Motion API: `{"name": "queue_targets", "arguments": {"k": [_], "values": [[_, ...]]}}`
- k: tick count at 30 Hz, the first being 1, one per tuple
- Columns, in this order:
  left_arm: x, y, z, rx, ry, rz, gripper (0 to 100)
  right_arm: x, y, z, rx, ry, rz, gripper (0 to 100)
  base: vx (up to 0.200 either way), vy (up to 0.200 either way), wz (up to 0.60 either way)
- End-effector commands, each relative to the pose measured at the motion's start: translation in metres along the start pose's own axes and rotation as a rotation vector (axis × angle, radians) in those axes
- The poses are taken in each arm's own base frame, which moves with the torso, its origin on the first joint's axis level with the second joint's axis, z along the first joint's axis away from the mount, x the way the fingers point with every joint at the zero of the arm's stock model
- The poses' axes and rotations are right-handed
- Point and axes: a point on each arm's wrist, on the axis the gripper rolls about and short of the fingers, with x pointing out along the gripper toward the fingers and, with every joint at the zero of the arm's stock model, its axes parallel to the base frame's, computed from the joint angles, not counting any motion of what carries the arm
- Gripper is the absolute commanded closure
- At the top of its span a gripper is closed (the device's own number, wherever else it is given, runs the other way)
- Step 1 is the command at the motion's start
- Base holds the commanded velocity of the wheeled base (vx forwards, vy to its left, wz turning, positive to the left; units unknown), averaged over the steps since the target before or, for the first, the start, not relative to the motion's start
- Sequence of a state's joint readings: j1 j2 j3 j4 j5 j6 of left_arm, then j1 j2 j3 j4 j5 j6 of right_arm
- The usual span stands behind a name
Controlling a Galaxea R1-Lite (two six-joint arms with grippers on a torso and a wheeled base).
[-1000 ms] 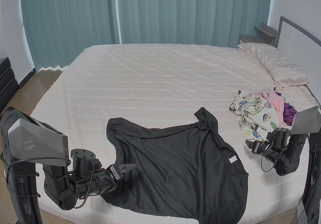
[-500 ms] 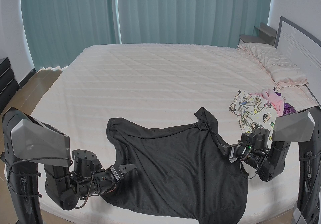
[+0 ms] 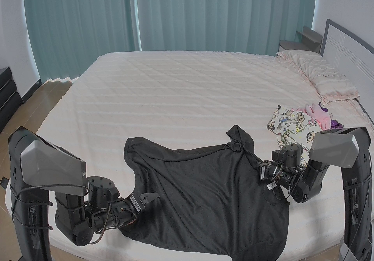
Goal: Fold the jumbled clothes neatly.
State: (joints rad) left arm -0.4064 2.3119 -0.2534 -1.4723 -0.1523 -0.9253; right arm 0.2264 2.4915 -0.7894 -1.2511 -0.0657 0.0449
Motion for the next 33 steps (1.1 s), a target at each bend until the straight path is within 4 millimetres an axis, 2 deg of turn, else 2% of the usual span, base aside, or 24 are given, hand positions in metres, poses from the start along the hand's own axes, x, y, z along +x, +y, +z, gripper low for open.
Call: {"name": "queue_targets", "arguments": {"k": [1, 3, 5, 7, 8, 11, 14, 20, 21, 24, 26, 33], "values": [[0.002, 0.002, -0.001, -0.001, 0.004, 0.006, 0, 0.004, -0.015, 0.011, 0.087, -0.039, -0.036, 100, 0.000, 0.000, 0.00], [0.002, 0.002, -0.001, -0.001, 0.004, 0.006, 0, 0.003, -0.024, 0.016, 0.130, -0.048, -0.057, 100, 0.000, 0.000, 0.00], [0.002, 0.002, -0.001, -0.001, 0.004, 0.006, 0, 0.003, -0.042, 0.017, 0.152, -0.054, -0.099, 100, 0.000, 0.000, 0.00], [0.002, 0.002, -0.001, -0.001, 0.005, 0.005, 0, 0.003, -0.045, 0.016, 0.155, -0.053, -0.103, 100, 0.000, 0.000, 0.00], [0.002, 0.002, -0.001, -0.001, 0.004, 0.006, 0, 0.007, -0.061, 0.017, 0.176, -0.066, -0.138, 100, 0.000, 0.000, 0.00], [0.002, 0.002, -0.001, -0.001, 0.004, 0.006, 0, 0.014, -0.077, 0.013, 0.194, -0.074, -0.173, 100, 0.000, 0.000, 0.00], [0.001, 0.002, -0.001, -0.001, 0.006, 0.006, 0, 0.019, -0.086, 0.010, 0.217, -0.079, -0.192, 100, 0.000, 0.000, 0.00], [0.002, 0.003, -0.002, -0.001, 0.007, 0.010, 0, 0.024, -0.086, 0.002, 0.273, -0.056, -0.184, 100, 0.000, 0.000, 0.00], [0.002, 0.003, -0.002, -0.002, 0.008, 0.011, 0, 0.026, -0.087, 0.002, 0.278, -0.060, -0.181, 0, 0.000, 0.000, 0.00], [0.002, 0.003, -0.002, -0.002, 0.008, 0.011, 0, 0.028, -0.087, 0.004, 0.284, -0.069, -0.177, 0, 0.000, 0.000, 0.00], [0.003, 0.003, -0.001, -0.002, 0.006, 0.010, 0, 0.029, -0.087, 0.011, 0.351, -0.100, -0.170, 0, 0.000, 0.000, 0.00], [0.003, 0.003, -0.001, -0.002, 0.005, 0.009, 0, 0.010, -0.094, 0.035, 0.431, -0.152, -0.163, 0, 0.000, 0.000, 0.00]]}}
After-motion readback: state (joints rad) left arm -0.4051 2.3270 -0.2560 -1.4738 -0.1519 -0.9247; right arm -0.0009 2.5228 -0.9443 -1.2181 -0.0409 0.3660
